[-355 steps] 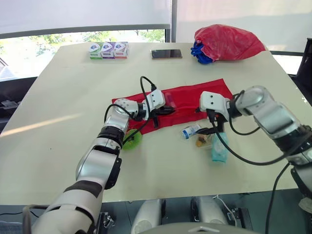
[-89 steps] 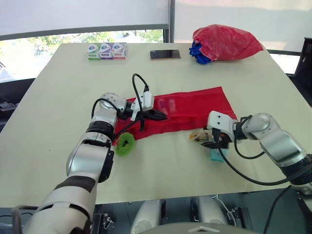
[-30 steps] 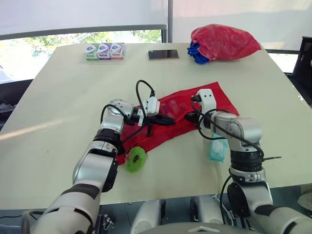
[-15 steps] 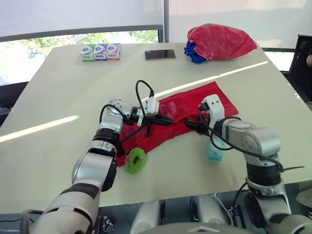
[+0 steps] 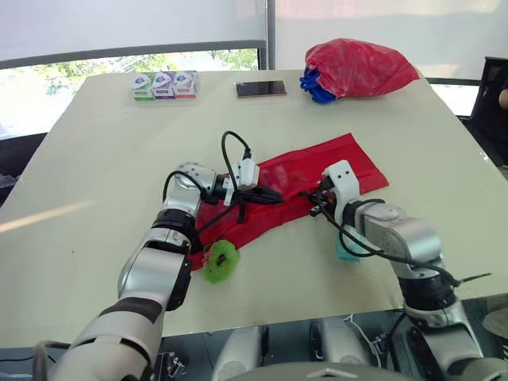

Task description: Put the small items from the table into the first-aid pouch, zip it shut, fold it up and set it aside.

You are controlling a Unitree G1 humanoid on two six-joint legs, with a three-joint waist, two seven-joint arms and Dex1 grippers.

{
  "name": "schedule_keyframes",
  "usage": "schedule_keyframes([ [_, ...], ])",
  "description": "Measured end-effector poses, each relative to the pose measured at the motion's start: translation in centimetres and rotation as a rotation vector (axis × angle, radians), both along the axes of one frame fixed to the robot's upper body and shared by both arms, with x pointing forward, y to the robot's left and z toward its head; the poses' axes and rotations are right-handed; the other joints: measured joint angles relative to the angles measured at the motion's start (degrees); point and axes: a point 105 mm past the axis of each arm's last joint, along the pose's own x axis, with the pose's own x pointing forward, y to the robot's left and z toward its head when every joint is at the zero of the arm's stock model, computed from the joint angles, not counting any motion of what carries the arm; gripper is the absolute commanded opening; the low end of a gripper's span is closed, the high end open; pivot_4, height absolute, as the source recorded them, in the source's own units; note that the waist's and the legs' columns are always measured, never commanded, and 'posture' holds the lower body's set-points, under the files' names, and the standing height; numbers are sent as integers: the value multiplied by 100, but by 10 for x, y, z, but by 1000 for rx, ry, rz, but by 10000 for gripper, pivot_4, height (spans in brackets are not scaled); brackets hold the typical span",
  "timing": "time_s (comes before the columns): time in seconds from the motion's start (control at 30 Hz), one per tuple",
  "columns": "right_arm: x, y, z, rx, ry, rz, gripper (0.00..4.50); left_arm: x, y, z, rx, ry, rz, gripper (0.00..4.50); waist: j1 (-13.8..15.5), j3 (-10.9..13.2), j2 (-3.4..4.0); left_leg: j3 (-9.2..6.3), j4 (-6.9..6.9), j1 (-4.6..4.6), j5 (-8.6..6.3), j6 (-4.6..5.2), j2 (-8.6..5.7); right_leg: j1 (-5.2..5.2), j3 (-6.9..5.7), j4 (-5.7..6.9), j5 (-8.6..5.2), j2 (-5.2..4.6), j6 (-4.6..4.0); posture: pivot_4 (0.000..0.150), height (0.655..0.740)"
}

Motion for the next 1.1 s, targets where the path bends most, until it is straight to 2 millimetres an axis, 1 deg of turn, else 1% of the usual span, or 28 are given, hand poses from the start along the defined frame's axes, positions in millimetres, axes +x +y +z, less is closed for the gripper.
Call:
schedule_keyframes([
  [0.1, 15, 13, 0, 44, -37, -1, 1580, 0, 0, 0, 0, 0, -1, 0, -17, 0, 0, -2, -1, 2, 0, -1, 1, -1, 2, 1, 0, 2, 0, 1500, 7400],
  [0.2, 23, 20, 2, 74, -75, -2, 1580, 0, 0, 0, -1, -1, 0, 0, -11, 0, 1, -4, -1, 2, 0, -1, 0, -1, 2, 2, 0, 1, 0, 1500, 7400],
  [0.33, 25, 23, 3, 108, -94, -3, 1580, 0, 0, 0, -1, -1, 0, 0, -10, 0, 1, -5, -1, 2, 0, -1, 0, -1, 1, 2, 0, 1, 0, 1500, 7400],
  [0.4, 21, 20, 1, 118, -100, -1, 1580, 0, 0, 0, -1, -1, -1, 0, -5, 0, 1, -8, -2, 1, 0, -1, 0, -1, -1, 2, 0, 1, 0, 1500, 7400],
  [0.43, 17, 18, 0, 121, -102, 6, 1580, 0, 0, 0, -1, -1, -1, 0, -2, 0, 1, -9, -1, 1, 0, -1, 0, -1, -1, 2, 0, 1, 0, 1500, 7400],
  [0.5, -2, 2, -4, 100, -112, 42, 1580, 0, 1, -1, 5, -3, 1, 0, 7, 1, 1, -9, 0, -1, 0, 0, -3, 0, -1, -1, 0, 0, 0, 1500, 7400],
  [0.57, -10, -6, -1, 85, -134, 64, 1580, 1, 3, -1, 12, -3, 4, 0, -2, 1, 2, -7, 0, 0, 0, 0, -3, 0, 0, -4, 0, 1, 0, 1500, 7400],
  [0.6, -25, -13, 6, 78, -187, 109, 1580, 2, 3, 0, 24, -10, 1, 0, 14, 1, 2, -9, 0, 0, 0, 1, -3, 0, -2, -7, -1, 1, 1, 1500, 7400],
  [0.63, -34, -16, 9, 77, -211, 136, 1580, 3, 6, 0, 34, -13, 9, 0, 25, 1, 1, -15, -3, 0, -1, 1, -3, 1, -7, -9, -1, 2, 1, 1500, 7400],
  [0.67, -48, -23, 19, 82, -268, 169, 1580, 5, 14, 1, 54, -21, 26, 0, 11, 1, 1, -19, -2, 2, -1, 1, -5, 1, -2, -9, -1, 6, 1, 1500, 7400],
  [0.7, -52, -28, 25, 83, -298, 174, 1580, 6, 16, 1, 69, -26, 28, 0, 1, 0, 0, -16, -4, 15, -1, 2, -5, 6, 5, -7, -1, 7, 1, 1500, 7400],
  [0.73, -54, -29, 26, 81, -306, 176, 1580, 6, 16, 2, 70, -28, 27, 0, 2, 0, 0, -16, -4, 17, -1, 2, -6, 8, 5, -6, -1, 7, 1, 1500, 7400],
  [0.77, -60, -36, 30, 85, -319, 184, 1580, 7, 14, 3, 82, -38, 23, 0, 17, 1, 0, -16, -4, 21, -2, 3, -7, 11, 5, -6, -1, 7, 2, 1500, 7400],
  [0.8, -72, -50, 35, 82, -334, 195, 1580, 10, 19, 5, 112, -55, 29, 0, 48, 2, -1, -22, -6, 22, -4, 7, -7, 16, -2, -13, -1, 8, 2, 1500, 7400],
  [0.83, -78, -62, 40, 73, -344, 185, 1580, 12, 32, 8, 142, -62, 56, 0, 41, 0, -6, -20, -6, 25, -5, 7, -7, 17, -1, -12, -1, 8, 2, 1500, 7400],
  [0.87, -81, -74, 44, 67, -353, 166, 1580, 13, 39, 10, 159, -70, 72, 0, 26, 0, -6, -13, -8, 32, -5, 8, -7, 18, 7, -9, -1, 7, 2, 1500, 7400],
  [0.9, -83, -78, 46, 64, -356, 159, 1580, 14, 41, 10, 166, -74, 75, 0, 25, 0, -5, -12, -9, 36, -6, 9, -7, 21, 8, -8, -1, 7, 2, 1500, 7400],
  [1.0, -99, -98, 57, 88, -353, 172, 8678, 16, 45, 13, 205, -96, 73, 0, 58, 2, -5, -14, -9, 41, -15, 25, -6, 29, 6, -13, -1, 8, 2, 1500, 7400],
  [1.1, -112, -118, 68, 123, -350, 163, 23128, 19, 50, 15, 224, -98, 98, 0, 105, 3, -7, -12, -7, 44, -17, 28, -6, 36, 6, -15, -1, 7, 2, 1500, 7400],
])
